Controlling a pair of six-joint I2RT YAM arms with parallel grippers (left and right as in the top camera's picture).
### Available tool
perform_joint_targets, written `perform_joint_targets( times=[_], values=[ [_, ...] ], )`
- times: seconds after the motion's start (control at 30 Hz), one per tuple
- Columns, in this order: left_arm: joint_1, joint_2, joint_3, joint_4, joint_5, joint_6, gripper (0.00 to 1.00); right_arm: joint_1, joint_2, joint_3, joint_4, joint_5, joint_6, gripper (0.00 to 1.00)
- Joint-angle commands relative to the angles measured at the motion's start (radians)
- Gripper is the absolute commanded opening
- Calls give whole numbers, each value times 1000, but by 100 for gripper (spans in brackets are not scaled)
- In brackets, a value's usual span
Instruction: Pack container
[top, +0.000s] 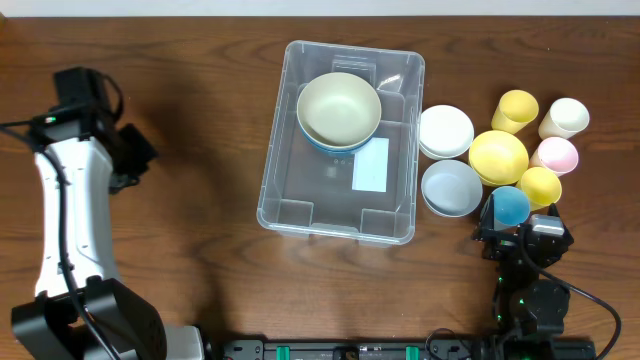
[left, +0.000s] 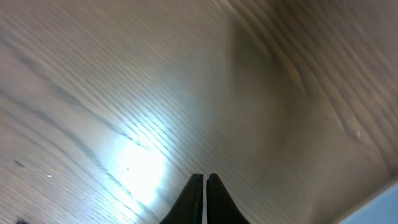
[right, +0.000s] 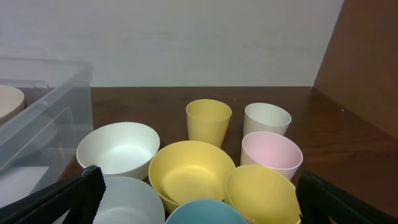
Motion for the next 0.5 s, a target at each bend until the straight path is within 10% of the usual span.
perform_joint_targets(
  times=[0.0, 0.47],
  values=[
    [-79, -2, -26, -9, 17, 9, 6, 10, -7, -2, -3, 3, 13, 99],
    [-403, -2, -32, -17, 16, 8, 6, 10, -7, -2, -4, 3, 13, 99]
  ],
)
